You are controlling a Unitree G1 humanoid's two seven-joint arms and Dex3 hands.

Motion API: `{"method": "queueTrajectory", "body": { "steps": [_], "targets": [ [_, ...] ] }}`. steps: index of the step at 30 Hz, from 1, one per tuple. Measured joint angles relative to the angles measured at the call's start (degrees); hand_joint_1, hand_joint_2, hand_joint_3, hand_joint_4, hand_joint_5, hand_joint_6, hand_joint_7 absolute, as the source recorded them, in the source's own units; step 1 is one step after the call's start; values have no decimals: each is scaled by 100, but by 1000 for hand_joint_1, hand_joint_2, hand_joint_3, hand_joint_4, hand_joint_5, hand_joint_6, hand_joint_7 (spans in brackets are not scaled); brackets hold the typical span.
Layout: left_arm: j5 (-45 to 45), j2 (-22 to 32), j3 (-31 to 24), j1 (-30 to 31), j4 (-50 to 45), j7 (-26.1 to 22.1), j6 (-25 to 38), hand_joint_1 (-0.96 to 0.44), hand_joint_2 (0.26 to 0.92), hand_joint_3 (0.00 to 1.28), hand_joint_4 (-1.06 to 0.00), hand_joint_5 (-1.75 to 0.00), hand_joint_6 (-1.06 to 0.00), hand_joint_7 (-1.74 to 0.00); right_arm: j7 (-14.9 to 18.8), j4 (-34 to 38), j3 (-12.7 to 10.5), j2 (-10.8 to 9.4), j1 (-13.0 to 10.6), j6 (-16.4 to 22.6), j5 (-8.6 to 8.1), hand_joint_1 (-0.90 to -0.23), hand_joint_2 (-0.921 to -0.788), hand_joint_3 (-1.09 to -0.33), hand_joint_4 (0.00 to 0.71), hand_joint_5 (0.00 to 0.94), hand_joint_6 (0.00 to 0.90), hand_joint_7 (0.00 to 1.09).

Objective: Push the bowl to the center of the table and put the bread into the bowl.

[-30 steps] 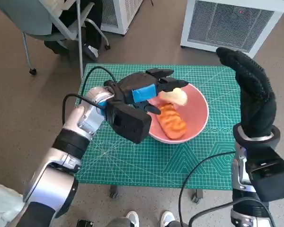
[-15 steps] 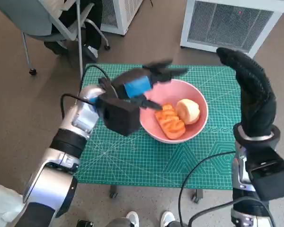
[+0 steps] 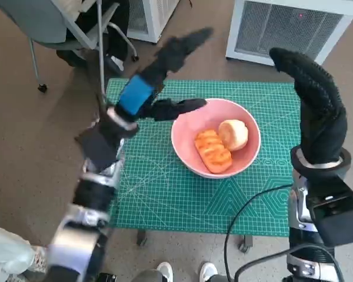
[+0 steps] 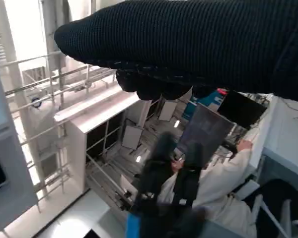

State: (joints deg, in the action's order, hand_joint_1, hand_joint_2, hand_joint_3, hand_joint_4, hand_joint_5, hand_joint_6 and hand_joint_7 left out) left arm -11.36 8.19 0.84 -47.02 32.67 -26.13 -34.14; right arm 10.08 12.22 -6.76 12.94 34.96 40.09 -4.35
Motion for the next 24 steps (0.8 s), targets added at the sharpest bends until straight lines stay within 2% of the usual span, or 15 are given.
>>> {"method": "queueTrajectory", "body": {
  "steps": [4,6,8,11,24],
  "targets": [
    [-374,-158,-148,287,-299,-83,151,-311,921,365,-263,-119,0,-830,0,29,4,-1,59,-8,0,-561,-921,-741,301,1,8,682],
    [-514,-214,-194,414,-466,-111,227,-309,921,372,-191,-256,1,-846,-2,31,10,-4,76,-30,0,-564,-921,-740,303,2,8,683],
    [-564,-233,-220,504,-609,-119,298,-304,921,379,-78,-471,1,-869,-6,30,23,-18,92,-62,1,-567,-921,-739,306,3,8,683],
    [-597,-252,-263,596,-763,-119,349,-293,921,385,-25,-564,1,-874,-7,20,39,-41,104,-95,1,-568,-921,-738,311,6,7,684],
    [-610,-262,-329,907,-1175,-103,605,-286,921,402,1,-568,1,-822,-16,3,71,-92,195,-238,1,-562,-921,-738,314,7,7,689]
  ]
}}
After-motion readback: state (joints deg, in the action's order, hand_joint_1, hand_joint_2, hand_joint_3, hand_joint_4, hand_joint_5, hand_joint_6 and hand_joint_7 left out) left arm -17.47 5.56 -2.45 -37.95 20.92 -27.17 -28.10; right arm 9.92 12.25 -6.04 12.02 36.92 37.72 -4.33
